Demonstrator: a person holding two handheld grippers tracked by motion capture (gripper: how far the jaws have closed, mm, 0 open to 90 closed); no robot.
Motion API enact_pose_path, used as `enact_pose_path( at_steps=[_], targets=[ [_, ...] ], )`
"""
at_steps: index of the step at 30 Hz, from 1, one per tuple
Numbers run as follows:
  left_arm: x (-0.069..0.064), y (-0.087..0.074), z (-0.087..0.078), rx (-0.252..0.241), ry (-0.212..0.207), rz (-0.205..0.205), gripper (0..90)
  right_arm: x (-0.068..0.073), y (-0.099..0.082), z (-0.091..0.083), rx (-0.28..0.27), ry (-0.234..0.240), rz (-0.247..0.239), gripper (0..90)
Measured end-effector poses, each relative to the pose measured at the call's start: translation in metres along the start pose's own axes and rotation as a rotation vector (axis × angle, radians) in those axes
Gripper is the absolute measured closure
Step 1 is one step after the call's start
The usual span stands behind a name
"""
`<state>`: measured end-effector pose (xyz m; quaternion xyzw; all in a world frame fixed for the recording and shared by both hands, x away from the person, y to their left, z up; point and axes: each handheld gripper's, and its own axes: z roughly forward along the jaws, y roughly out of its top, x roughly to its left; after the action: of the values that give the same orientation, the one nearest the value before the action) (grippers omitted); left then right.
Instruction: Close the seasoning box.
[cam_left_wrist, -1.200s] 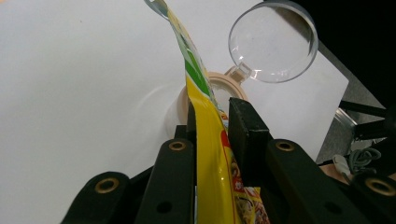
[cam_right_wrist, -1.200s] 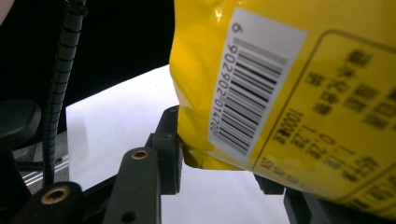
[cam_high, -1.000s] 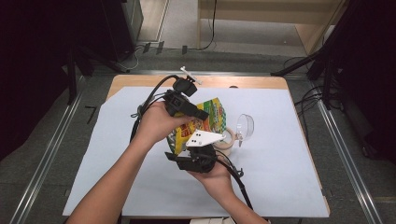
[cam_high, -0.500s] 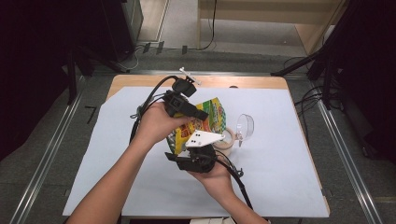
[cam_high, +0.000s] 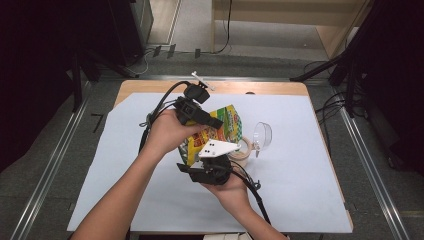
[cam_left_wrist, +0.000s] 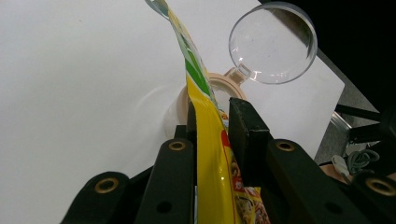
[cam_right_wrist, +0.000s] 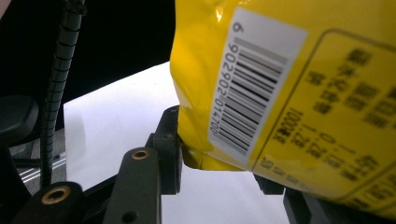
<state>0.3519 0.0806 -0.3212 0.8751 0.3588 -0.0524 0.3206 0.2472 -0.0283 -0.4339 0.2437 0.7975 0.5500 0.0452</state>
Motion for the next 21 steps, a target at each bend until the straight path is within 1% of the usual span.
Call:
enact_pose_path(
  at_steps=[5,12,16,21],
  targets=[
    [-0.0001,-0.0007,0.0002,-0.002,0.002,-0.002,79.0,0.0004,-0.0003,0.0004,0.004,0.004,0.009,60.7],
    [0.0005,-0.0012,-0.0001,-0.002,0.003,-0.003,78.9,0.0005,-0.0002,0.0007,0.001,0.003,0.001,60.6],
    [0.0003,-0.0005,-0.0001,-0.007,0.001,-0.003,78.9,0.0,-0.0001,0.0,0.007,0.002,0.007,60.7],
    [0.0005,0.0002,0.0,0.004,0.006,0.002,78.8,0.0002,0.0006,0.0002,0.0,0.004,0.006,60.6]
  ],
)
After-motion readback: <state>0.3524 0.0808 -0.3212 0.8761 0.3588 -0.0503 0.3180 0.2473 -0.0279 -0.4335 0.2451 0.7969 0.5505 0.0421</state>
